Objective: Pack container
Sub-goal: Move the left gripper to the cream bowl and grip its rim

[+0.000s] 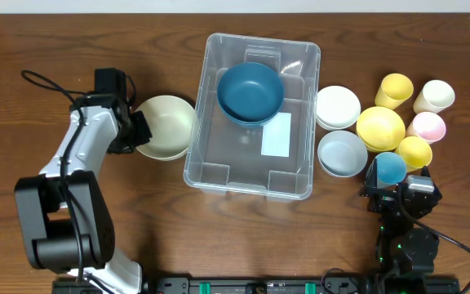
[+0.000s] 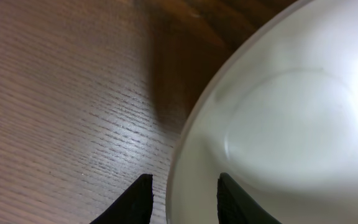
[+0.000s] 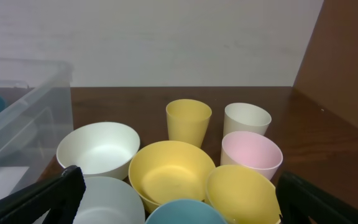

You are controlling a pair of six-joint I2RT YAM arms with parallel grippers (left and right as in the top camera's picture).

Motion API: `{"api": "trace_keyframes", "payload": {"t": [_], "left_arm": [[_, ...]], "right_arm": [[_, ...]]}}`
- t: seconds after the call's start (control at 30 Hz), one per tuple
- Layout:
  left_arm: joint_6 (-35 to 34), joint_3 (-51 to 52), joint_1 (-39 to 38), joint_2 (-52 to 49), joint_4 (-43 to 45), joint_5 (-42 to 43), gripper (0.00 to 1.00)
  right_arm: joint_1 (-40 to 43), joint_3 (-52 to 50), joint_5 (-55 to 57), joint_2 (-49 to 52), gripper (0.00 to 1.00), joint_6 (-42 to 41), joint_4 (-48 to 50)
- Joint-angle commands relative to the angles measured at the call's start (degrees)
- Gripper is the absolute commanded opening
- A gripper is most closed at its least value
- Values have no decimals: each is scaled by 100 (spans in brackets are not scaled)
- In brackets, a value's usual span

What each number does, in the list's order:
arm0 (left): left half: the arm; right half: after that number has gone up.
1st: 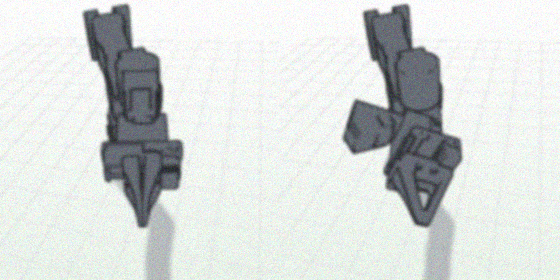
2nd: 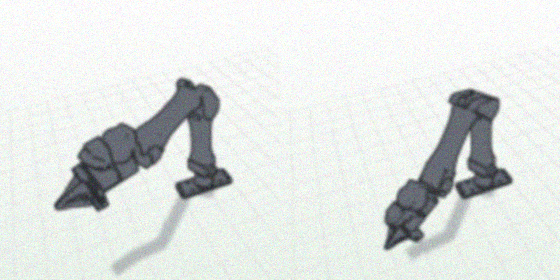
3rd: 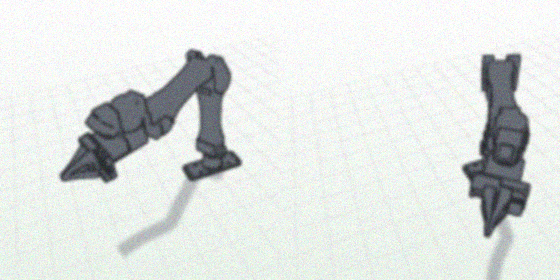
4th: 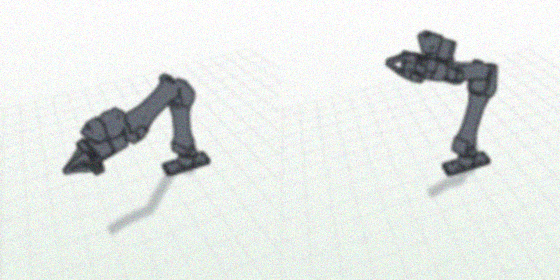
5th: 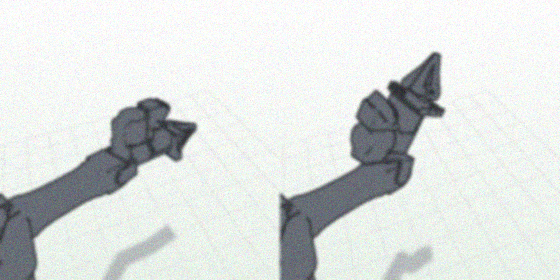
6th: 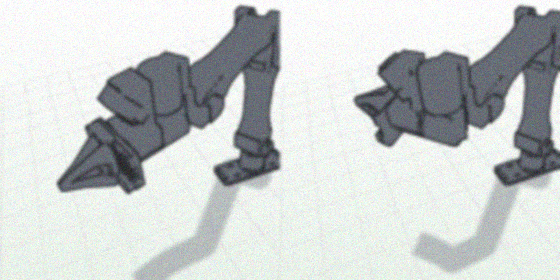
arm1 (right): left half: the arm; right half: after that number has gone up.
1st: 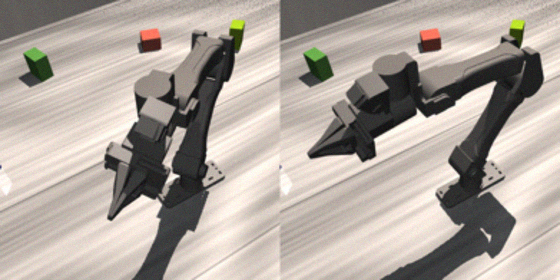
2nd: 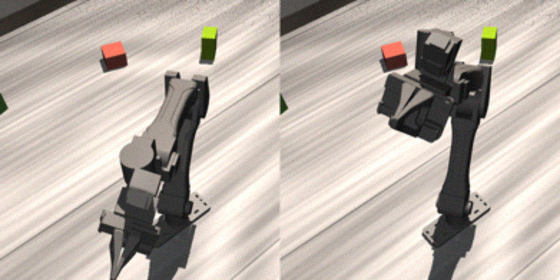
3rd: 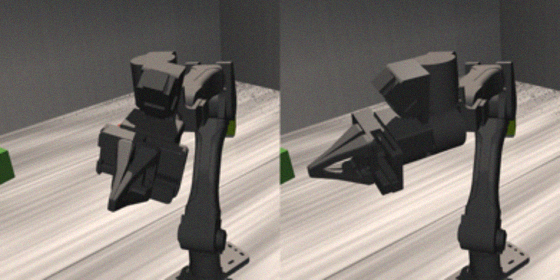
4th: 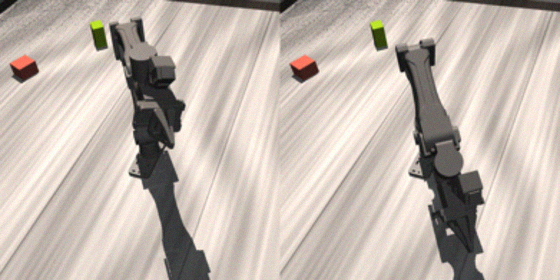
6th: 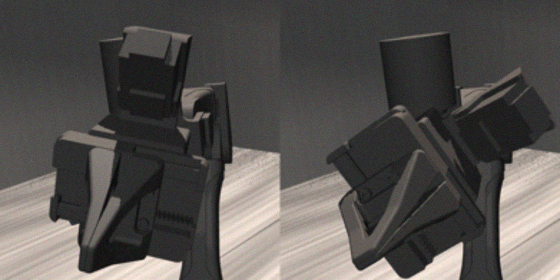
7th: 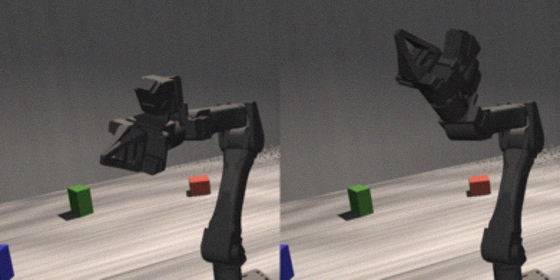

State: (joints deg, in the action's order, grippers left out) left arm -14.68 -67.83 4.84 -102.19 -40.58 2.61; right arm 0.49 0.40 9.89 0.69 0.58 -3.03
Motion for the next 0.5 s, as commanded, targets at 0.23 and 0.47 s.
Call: {"api": "trace_keyframes", "payload": {"t": [0.23, 0.47], "left_arm": [[-87, 22, 256, -85, 101, -72, 6], [-85, -83, 647, -76, 44, -70, 6]], "right_arm": [[-55, -9, 20, -42, 99, -76, -20], [-55, -9, 20, -42, 99, -76, -20]]}}
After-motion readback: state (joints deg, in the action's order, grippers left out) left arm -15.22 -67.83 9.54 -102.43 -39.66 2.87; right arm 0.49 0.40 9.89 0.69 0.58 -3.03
